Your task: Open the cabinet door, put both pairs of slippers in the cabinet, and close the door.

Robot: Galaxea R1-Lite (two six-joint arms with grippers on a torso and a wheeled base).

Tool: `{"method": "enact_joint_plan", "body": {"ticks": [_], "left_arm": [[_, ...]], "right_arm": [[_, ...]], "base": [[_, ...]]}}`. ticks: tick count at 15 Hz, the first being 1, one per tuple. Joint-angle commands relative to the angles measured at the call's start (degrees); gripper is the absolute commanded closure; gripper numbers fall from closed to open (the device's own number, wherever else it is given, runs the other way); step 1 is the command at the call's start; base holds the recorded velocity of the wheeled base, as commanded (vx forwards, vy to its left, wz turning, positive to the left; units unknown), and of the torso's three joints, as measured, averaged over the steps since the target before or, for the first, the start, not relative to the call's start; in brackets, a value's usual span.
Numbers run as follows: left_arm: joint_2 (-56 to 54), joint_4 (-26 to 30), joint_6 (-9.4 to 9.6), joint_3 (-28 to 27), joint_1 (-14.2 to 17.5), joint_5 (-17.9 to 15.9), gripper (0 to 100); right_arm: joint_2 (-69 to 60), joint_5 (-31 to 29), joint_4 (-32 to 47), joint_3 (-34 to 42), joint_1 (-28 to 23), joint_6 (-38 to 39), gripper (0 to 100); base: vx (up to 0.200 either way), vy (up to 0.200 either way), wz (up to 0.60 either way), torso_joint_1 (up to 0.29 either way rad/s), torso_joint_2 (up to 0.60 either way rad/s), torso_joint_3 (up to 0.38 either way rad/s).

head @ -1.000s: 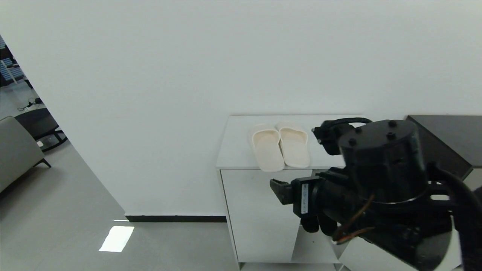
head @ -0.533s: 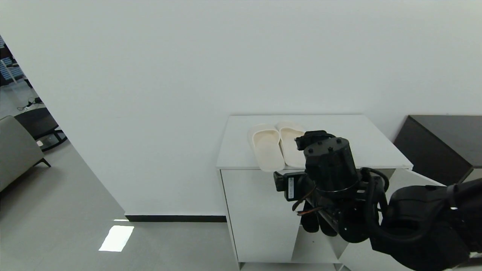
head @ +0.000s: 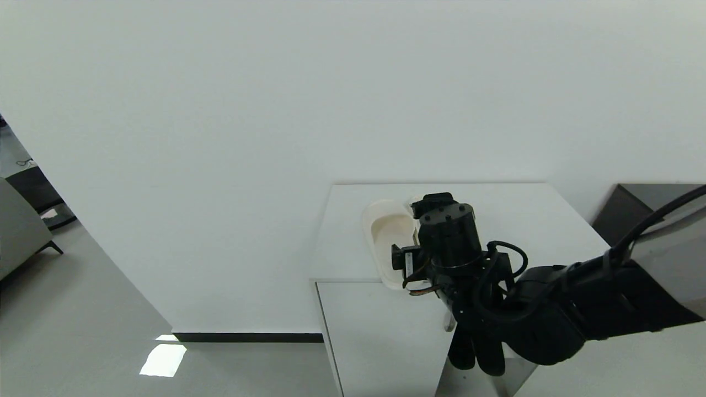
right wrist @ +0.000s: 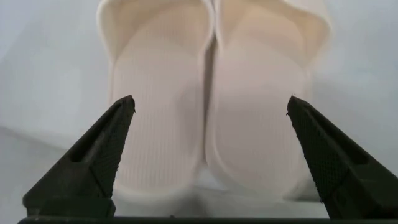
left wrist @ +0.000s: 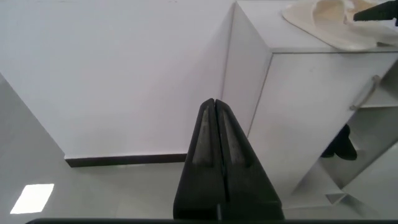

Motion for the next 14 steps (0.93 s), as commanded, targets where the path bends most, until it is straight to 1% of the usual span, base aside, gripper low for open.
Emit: {"method": "enact_joint_plan", "body": {"ticks": [1, 2, 7, 13, 14], "left_arm": [[0.0, 0.0, -0.08, 0.0, 0.1, 0.0, 100], [0.0, 0.0, -0.17, 0.0, 0.1, 0.0, 100], [-0.1, 0.0, -0.25, 0.0, 0.1, 0.0, 100], [0.0, 0.0, -0.25, 0.0, 0.1, 0.0, 100], [-0.1, 0.0, -0.25, 0.0, 0.1, 0.0, 100]], "right_arm": [[3.7, 0.1, 0.0, -3.5, -0.6, -0.8, 0], [5.1, 0.1, 0.0, -5.1, -0.9, -0.9, 0], [10.7, 0.1, 0.0, -10.8, -2.2, -1.7, 0], [16.4, 0.3, 0.0, -19.8, -4.3, -2.9, 0], [16.9, 0.3, 0.0, -20.8, -4.4, -2.9, 100]], "base": [[0.200, 0.000, 0.00, 0.007, 0.00, -0.007], [0.200, 0.000, 0.00, 0.002, 0.01, -0.007], [0.000, 0.000, 0.00, 0.000, 0.00, 0.000], [0.000, 0.000, 0.00, 0.000, 0.00, 0.000], [0.000, 0.000, 0.00, 0.000, 0.00, 0.000]]}}
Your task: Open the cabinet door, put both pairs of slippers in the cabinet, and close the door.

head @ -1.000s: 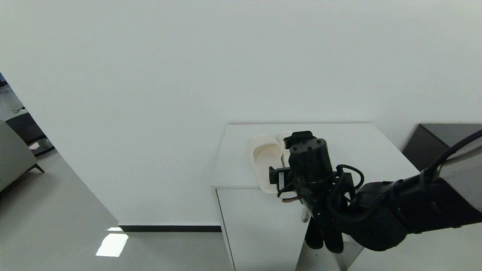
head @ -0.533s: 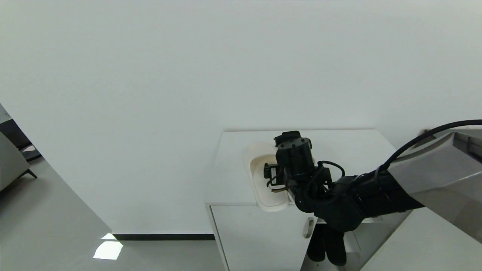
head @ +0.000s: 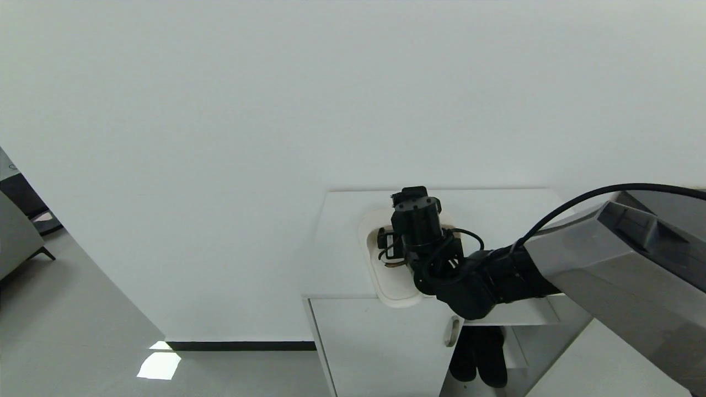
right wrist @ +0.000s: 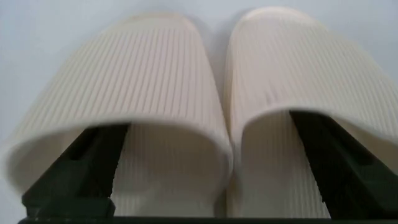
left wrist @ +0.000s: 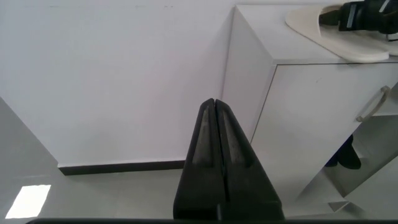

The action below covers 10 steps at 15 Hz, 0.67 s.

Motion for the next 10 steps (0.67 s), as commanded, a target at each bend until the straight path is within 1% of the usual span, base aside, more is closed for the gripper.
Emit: {"method": "enact_joint_plan", "body": {"ticks": [1, 7, 9, 10], "left_arm": [[0.0, 0.0, -0.01, 0.0, 0.0, 0.0, 100], [0.0, 0.0, -0.01, 0.0, 0.0, 0.0, 100], [0.0, 0.0, -0.10, 0.0, 0.0, 0.0, 100], [0.0, 0.0, -0.10, 0.0, 0.0, 0.0, 100]], "right_arm": [[2.2, 0.0, 0.0, -2.5, -0.4, 0.0, 100], [0.5, 0.1, 0.0, -3.0, -0.6, -0.6, 100], [-3.7, 1.5, 0.0, 0.2, -0.1, -0.6, 100], [-6.3, 3.5, -0.1, 2.8, 0.5, -0.5, 100]], "base": [[0.000, 0.000, 0.00, 0.000, 0.00, 0.000], [0.000, 0.000, 0.00, 0.000, 0.00, 0.000], [0.000, 0.000, 0.00, 0.000, 0.00, 0.000], [0.000, 0.000, 0.00, 0.000, 0.00, 0.000]]}}
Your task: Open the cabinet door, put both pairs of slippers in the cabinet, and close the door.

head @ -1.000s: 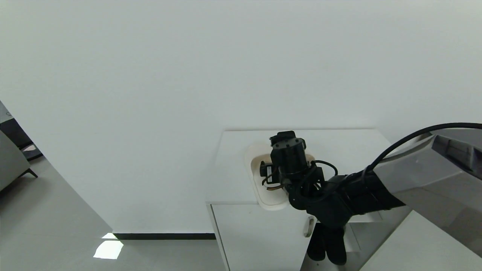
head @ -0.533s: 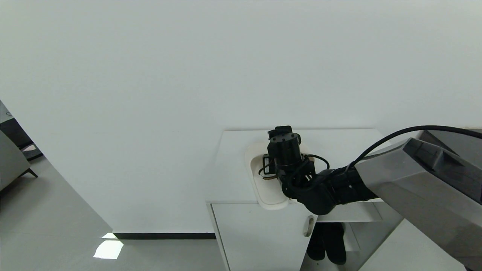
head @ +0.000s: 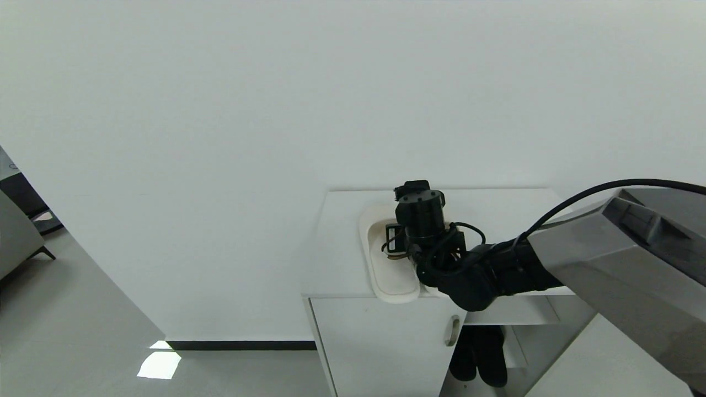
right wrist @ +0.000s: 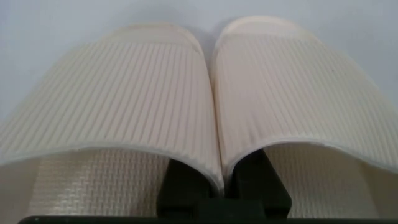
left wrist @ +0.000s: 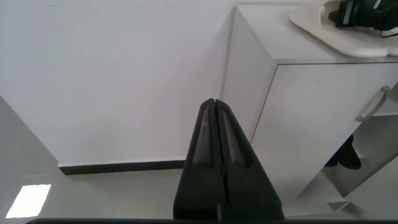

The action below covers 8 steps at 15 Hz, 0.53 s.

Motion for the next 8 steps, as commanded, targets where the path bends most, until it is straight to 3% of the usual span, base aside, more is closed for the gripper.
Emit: {"method": "enact_joint_plan", "body": {"ticks": [1, 5, 8], "left_arm": [[0.0, 0.0, -0.06, 0.0, -0.1, 0.0, 100], [0.0, 0.0, 0.03, 0.0, -0.1, 0.0, 100], [0.0, 0.0, 0.03, 0.0, 0.0, -0.1, 100]], "right_arm": [[-8.1, 4.4, -1.0, 7.2, 1.6, 0.1, 100], [-20.0, 14.6, -8.3, 25.6, 4.2, 0.1, 100], [-31.5, 28.1, -10.4, 39.0, 5.4, 0.1, 100]], "base": [[0.000, 0.000, 0.00, 0.000, 0.00, 0.000], [0.000, 0.000, 0.00, 0.000, 0.00, 0.000], [0.000, 0.000, 0.00, 0.000, 0.00, 0.000]]}}
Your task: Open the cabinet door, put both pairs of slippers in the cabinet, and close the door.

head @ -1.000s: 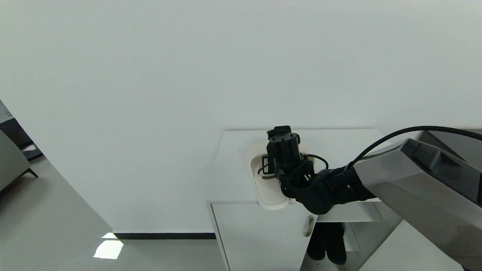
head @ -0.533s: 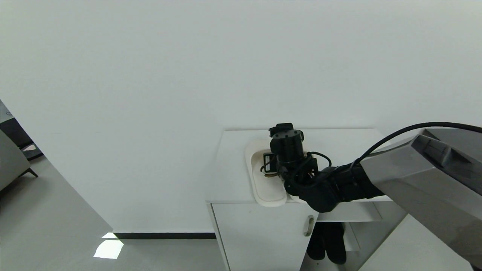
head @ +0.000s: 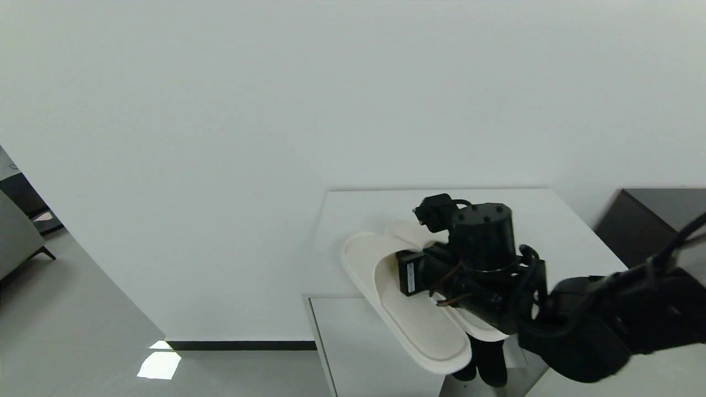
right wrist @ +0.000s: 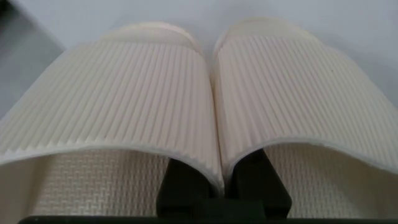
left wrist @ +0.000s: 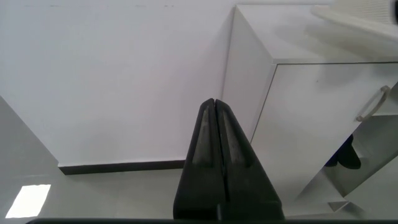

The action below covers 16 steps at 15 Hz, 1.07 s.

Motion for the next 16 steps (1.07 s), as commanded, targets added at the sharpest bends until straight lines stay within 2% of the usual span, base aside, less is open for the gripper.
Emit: {"method": "enact_joint_plan", "body": {"ticks": [1, 4, 10, 16], "left_arm": [[0.0, 0.0, -0.01, 0.0, 0.0, 0.0, 100], [0.0, 0.0, 0.08, 0.0, 0.0, -0.1, 100], [0.0, 0.0, -0.01, 0.0, 0.0, -0.1, 100], [0.0, 0.0, -0.01, 0.0, 0.0, -0.1, 100]], "right_arm": [[-14.7, 10.4, -1.4, 12.1, 1.7, 0.1, 100], [-22.3, 21.7, -1.6, 19.8, 2.4, 0.3, 100], [-23.5, 25.2, -1.6, 21.7, 2.4, 0.4, 100], [-23.5, 25.4, -1.6, 22.3, 3.1, 0.4, 100]], "base": [[0.000, 0.000, 0.00, 0.000, 0.00, 0.000], [0.000, 0.000, 0.00, 0.000, 0.00, 0.000], [0.000, 0.000, 0.00, 0.000, 0.00, 0.000], [-0.200, 0.000, 0.00, 0.005, 0.00, 0.003]]}}
